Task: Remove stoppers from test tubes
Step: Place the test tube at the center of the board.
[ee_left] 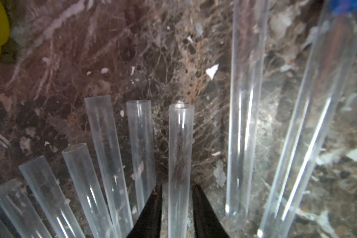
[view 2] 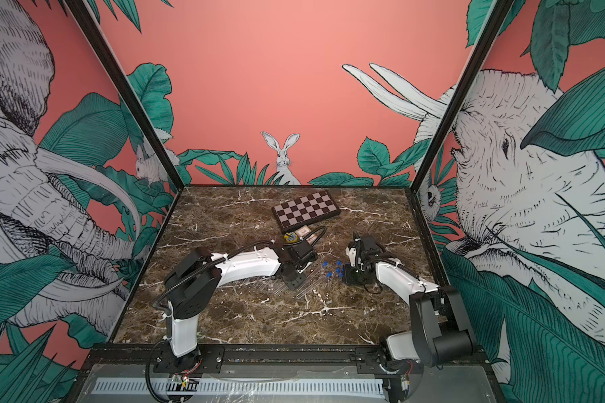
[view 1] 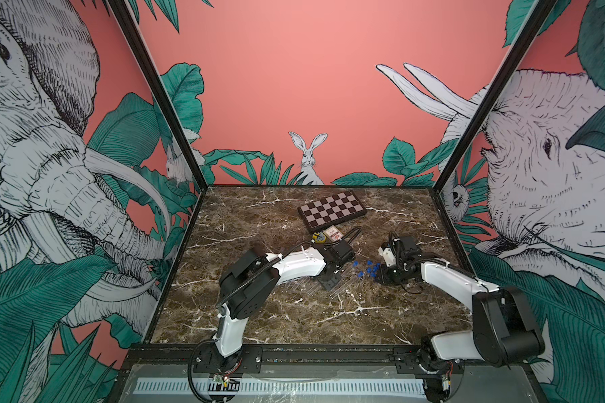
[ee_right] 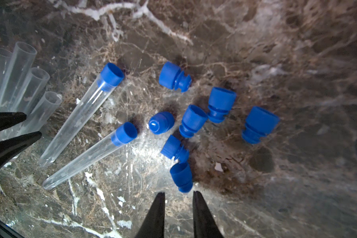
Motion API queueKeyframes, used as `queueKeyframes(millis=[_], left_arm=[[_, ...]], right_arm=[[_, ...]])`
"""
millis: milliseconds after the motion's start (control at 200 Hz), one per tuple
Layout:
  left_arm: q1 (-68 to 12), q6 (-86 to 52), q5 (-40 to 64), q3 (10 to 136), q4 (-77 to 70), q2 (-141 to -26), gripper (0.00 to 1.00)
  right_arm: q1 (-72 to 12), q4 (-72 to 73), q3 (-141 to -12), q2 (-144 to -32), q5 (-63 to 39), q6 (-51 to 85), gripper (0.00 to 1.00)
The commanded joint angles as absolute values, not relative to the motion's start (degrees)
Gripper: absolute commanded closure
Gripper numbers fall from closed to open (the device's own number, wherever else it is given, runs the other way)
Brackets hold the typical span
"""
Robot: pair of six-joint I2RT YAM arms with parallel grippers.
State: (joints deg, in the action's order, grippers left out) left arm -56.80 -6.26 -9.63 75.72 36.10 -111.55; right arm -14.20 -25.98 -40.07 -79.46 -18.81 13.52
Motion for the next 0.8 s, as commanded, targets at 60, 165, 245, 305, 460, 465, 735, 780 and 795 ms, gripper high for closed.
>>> queueKeyframes(millis=[60,165,245,305,460,465,735,780,795], left_arm=[[-56.55,-7.25,-10.65,77.68,37.66,-107.45,0.65],[-56.59,-7.65,-10.8,79.04,39.08,-106.56,0.65],[-56.59,-7.95,-10.64,79.92,40.14,-105.92,0.65],[-56.6,-8.25,-10.01,80.15,39.96,-105.46,0.64],[-56.62,-9.14,-8.9,81.78,40.0,-105.84,0.63],[-56.7,-9.23,-8.89,81.89,40.08,-105.92,0.63],[-58.07,-10.48,-8.36,87.58,42.07,-109.15,0.56],[-58.16,-10.27,-8.43,88.3,42.49,-109.54,0.56],[-58.18,-10.13,-8.48,88.55,42.65,-109.78,0.56]], right_arm=[[-13.95,-26.22,-41.31,-78.36,-18.08,13.64,0.73],[-14.02,-26.54,-41.52,-76.95,-18.59,13.66,0.7],[-13.97,-25.57,-41.74,-75.92,-19.65,13.71,0.67],[-13.99,-24.42,-41.69,-75.03,-20.8,13.96,0.62],[-13.96,-24.47,-41.97,-72.67,-21.87,13.89,0.44],[-13.97,-24.54,-42.03,-72.63,-21.75,13.84,0.44],[-13.93,-22.23,-40.97,-71.87,-23.41,13.9,0.23],[-13.92,-21.3,-40.79,-71.98,-23.76,14.31,0.22],[-13.95,-21.08,-40.78,-71.97,-23.78,14.52,0.22]])
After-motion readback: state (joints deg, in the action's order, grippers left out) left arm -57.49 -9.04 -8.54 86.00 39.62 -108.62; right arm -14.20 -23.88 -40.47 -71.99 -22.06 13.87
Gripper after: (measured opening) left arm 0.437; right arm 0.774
